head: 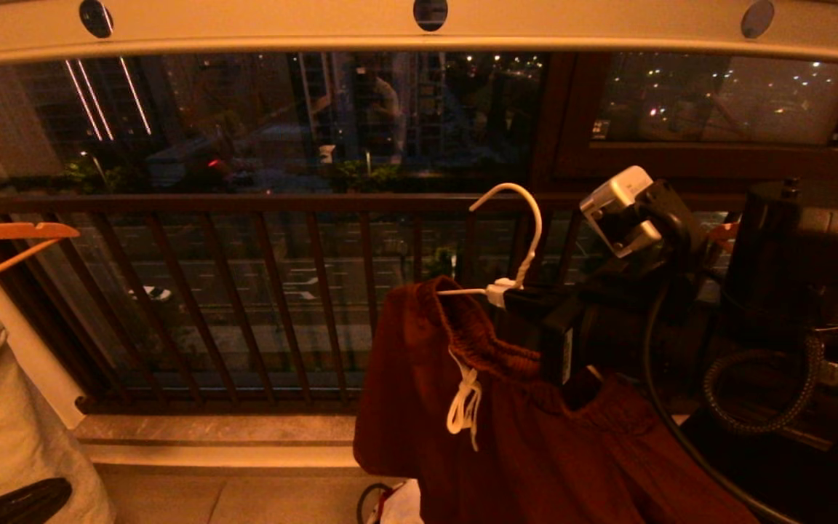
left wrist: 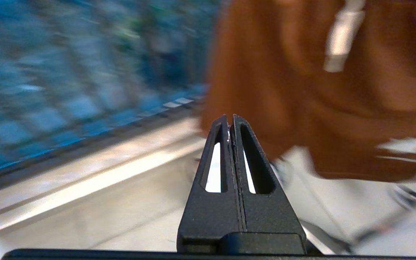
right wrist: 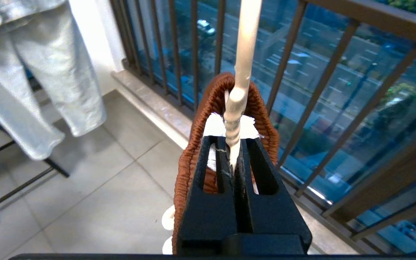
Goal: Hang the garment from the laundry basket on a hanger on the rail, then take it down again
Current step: Take the clothes off the clothes rack
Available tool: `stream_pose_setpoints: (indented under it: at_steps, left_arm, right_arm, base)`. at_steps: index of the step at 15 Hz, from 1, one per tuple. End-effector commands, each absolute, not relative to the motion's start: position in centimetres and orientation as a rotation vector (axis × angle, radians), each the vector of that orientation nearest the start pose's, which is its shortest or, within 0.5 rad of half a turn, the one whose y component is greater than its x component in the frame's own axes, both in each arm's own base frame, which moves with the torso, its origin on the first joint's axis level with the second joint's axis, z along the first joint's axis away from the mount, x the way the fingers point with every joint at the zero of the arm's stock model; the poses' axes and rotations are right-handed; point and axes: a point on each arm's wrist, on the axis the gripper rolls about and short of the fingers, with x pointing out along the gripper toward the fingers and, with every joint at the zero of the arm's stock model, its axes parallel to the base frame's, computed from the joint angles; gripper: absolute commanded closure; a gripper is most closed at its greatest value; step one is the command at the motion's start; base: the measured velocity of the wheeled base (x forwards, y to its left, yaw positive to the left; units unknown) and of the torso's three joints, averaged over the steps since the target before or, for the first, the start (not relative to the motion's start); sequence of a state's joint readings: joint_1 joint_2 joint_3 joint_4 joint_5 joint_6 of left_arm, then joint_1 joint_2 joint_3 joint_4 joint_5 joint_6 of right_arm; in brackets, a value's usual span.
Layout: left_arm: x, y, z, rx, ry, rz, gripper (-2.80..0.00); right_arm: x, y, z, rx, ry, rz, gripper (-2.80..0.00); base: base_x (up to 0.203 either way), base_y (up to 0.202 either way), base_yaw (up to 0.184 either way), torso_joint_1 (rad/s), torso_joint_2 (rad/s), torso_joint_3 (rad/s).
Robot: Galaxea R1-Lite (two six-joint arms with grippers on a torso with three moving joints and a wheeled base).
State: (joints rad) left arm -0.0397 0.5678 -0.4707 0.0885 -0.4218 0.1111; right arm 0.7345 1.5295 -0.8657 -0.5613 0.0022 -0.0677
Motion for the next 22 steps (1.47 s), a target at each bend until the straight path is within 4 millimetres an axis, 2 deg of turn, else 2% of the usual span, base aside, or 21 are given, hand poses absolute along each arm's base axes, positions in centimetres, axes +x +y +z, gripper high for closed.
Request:
stream_pose_setpoints:
  at_steps: [1,5,8,13,15,19,22]
  left_arm:
    - [5.7,-1.5,20.7,0.052,0.272,-0.545,0.00]
    - [10.1,-3.9,20.8,0.016,0.408,-0.740,0.00]
    - [13.8,-6.2,19.9,-0.003,0.452,-0.810,0.00]
    - [19.2,-10.3,18.3,-0.048,0.506,-0.878,0.00]
    - [20.4,-11.8,18.3,-0.105,0.521,-0.896,0.00]
    - [22.6,-13.5,18.0,-0.165,0.476,-0.902,0.00]
    - [24.3,-15.0,18.4,-0.171,0.442,-0.823,0.00]
  right_arm:
    - [20.9,18.3,23.8,-0.105,0.082,0.740,0.00]
    - [22.7,17.7,22.6,-0.106,0.112,0.728,0.00]
    - [23.9,18.0,21.8,-0.097,0.080,0.716,0.00]
    - [24.5,18.0,21.6,-0.097,0.072,0.705,0.00]
    - [25.0,18.3,21.0,-0.092,0.056,0.704,0.00]
    - [25.4,18.6,20.6,-0.090,0.049,0.702,0.00]
    - [25.2,18.5,20.5,-0.091,0.050,0.702,0.00]
  base:
    - [0.000,0.000,0.000,0.000,0.00,0.000]
    - [0.000,0.000,0.000,0.000,0.00,0.000]
    - [0.000,0.000,0.000,0.000,0.00,0.000]
    - [0.000,0.000,0.000,0.000,0.00,0.000]
    - [0.000,0.000,0.000,0.000,0.00,0.000]
    - [0.000,0.000,0.000,0.000,0.00,0.000]
    - [0.000,0.000,0.000,0.000,0.00,0.000]
